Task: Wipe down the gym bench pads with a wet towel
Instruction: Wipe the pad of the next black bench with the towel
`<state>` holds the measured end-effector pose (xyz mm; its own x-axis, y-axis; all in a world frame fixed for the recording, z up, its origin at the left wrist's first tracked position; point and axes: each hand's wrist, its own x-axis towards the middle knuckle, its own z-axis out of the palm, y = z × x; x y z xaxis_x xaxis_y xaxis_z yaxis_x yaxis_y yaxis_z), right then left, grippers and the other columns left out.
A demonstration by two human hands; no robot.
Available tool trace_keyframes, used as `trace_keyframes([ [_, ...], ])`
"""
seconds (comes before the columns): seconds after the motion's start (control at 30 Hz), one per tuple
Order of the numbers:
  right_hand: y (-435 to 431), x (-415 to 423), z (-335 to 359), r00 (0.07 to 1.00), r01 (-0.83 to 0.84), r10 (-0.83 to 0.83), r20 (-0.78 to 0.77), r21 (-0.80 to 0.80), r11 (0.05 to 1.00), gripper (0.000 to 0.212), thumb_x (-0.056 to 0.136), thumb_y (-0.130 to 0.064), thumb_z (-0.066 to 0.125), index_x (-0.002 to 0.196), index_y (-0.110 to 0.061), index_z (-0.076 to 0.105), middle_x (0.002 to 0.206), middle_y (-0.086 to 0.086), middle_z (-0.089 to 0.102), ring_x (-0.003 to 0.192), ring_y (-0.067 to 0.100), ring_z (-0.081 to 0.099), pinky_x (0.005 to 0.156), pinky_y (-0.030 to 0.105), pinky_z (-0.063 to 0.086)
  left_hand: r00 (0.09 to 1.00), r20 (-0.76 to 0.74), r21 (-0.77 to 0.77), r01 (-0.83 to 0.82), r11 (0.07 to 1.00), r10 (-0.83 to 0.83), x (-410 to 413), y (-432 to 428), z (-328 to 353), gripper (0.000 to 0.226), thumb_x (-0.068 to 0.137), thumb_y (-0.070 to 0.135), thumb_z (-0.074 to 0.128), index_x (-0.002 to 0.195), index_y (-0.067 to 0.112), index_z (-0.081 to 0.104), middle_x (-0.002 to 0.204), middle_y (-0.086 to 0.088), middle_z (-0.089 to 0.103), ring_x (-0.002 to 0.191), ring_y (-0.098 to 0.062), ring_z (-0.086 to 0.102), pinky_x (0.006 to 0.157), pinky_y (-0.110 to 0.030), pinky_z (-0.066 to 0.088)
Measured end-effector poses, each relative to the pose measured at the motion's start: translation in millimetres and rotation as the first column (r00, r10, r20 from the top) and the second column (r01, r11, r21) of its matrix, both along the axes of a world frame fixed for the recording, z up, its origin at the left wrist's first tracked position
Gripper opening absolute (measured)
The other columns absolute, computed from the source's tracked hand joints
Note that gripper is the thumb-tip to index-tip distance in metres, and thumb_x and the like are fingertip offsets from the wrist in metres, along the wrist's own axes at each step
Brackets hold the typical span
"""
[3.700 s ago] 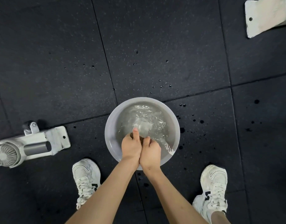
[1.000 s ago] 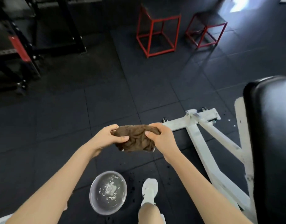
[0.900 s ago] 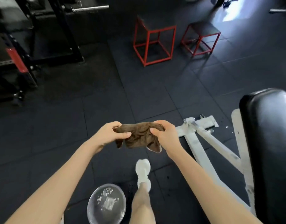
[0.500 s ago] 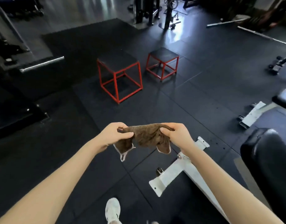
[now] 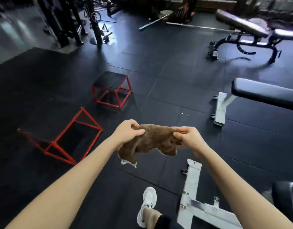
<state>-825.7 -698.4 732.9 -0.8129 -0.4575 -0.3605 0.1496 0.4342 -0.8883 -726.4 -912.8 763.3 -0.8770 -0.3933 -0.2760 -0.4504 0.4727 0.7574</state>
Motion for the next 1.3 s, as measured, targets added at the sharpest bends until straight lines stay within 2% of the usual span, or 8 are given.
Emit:
trace_keyframes([
  [0.17, -25, -137, 3, 0.968, 0.249, -0.249, 0.008, 0.021, 0.968, 0.025, 0.084, -0.002, 0.063, 0.089, -0.023, 0.076, 0.082, 0.001, 0.075, 0.076, 0.021, 0.072, 0.070, 0.040, 0.059, 0.985, 0.027, 0.006, 0.172, 0.985, -0.172, -174, -32, 5, 0.014, 0.079, 0.021, 0.071, 0.086, 0.010, 0.066, 0.083, -0.002, 0.064, 0.080, -0.017, 0.059, 0.079, -0.031, 0.048],
  [0.27, -25, -207, 9, 0.915, 0.404, -0.404, 0.003, 0.030, 0.914, 0.024, 0.080, -0.001, 0.066, 0.097, -0.016, 0.075, 0.086, 0.006, 0.074, 0.080, 0.022, 0.071, 0.071, 0.036, 0.058, 0.970, 0.066, 0.078, 0.230, 0.970, -0.235, -271, -38, 3, 0.011, 0.078, 0.018, 0.071, 0.073, 0.017, 0.062, 0.071, 0.001, 0.061, 0.071, -0.016, 0.058, 0.071, -0.030, 0.048],
  [0.4, -24, -297, 7, 0.807, 0.590, -0.588, 0.053, -0.019, 0.807, 0.018, 0.079, 0.001, 0.067, 0.096, -0.005, 0.071, 0.086, 0.016, 0.072, 0.071, 0.023, 0.069, 0.052, 0.025, 0.051, 0.933, 0.071, 0.086, 0.346, 0.934, -0.352, -409, -39, -2, 0.019, 0.077, 0.012, 0.071, 0.067, 0.019, 0.057, 0.064, 0.003, 0.054, 0.065, -0.015, 0.050, 0.056, -0.024, 0.038],
  [0.53, -9, -376, -2, 0.654, 0.755, -0.744, 0.137, -0.049, 0.654, 0.014, 0.083, 0.004, 0.064, 0.093, -0.003, 0.069, 0.073, 0.009, 0.068, 0.051, 0.007, 0.064, 0.039, 0.018, 0.043, 0.875, 0.085, 0.076, 0.471, 0.879, -0.477, -536, -10, -17, 0.019, 0.077, 0.012, 0.071, 0.067, 0.019, 0.056, 0.066, 0.004, 0.056, 0.069, -0.016, 0.053, 0.058, -0.024, 0.040],
  [0.73, 40, -468, -8, 0.353, 0.935, -0.921, 0.165, -0.022, 0.355, 0.021, 0.086, 0.004, 0.058, 0.085, -0.013, 0.072, 0.075, 0.007, 0.069, 0.057, 0.008, 0.063, 0.045, 0.020, 0.048, 0.675, 0.149, 0.029, 0.727, 0.686, -0.722, -690, 71, -38, 0.015, 0.078, 0.016, 0.070, 0.071, 0.020, 0.057, 0.072, 0.004, 0.057, 0.076, -0.015, 0.053, 0.068, -0.024, 0.039],
  [0.93, 125, -553, -26, 0.134, 0.990, -0.984, 0.114, 0.026, 0.137, 0.017, 0.085, -0.002, 0.060, 0.089, -0.014, 0.072, 0.076, 0.003, 0.071, 0.064, 0.010, 0.064, 0.047, 0.021, 0.048, 0.541, 0.174, 0.101, 0.822, 0.561, -0.823, -805, 188, -66, 0.015, 0.078, 0.014, 0.069, 0.068, 0.018, 0.057, 0.071, 0.003, 0.060, 0.077, -0.018, 0.056, 0.075, -0.031, 0.046],
  [1.17, 250, -671, -57, 0.125, 0.980, -0.991, 0.056, 0.148, 0.132, 0.020, 0.080, -0.010, 0.062, 0.080, -0.027, 0.072, 0.079, -0.002, 0.072, 0.078, 0.021, 0.069, 0.063, 0.036, 0.058, 0.538, 0.196, 0.098, 0.821, 0.562, -0.820, -916, 316, -99, 0.011, 0.082, 0.014, 0.065, 0.075, 0.018, 0.058, 0.084, -0.002, 0.060, 0.084, -0.019, 0.056, 0.078, -0.031, 0.045],
  [1.3, 310, -746, -73, 0.201, 0.949, -0.980, 0.008, 0.246, 0.196, 0.024, 0.076, -0.015, 0.063, 0.067, -0.038, 0.067, 0.085, -0.005, 0.073, 0.084, 0.022, 0.068, 0.075, 0.045, 0.058, 0.639, 0.207, 0.156, 0.726, 0.670, -0.740, -975, 367, -128, 0.006, 0.080, 0.016, 0.066, 0.077, 0.020, 0.061, 0.087, -0.005, 0.065, 0.088, -0.025, 0.062, 0.081, -0.038, 0.051],
])
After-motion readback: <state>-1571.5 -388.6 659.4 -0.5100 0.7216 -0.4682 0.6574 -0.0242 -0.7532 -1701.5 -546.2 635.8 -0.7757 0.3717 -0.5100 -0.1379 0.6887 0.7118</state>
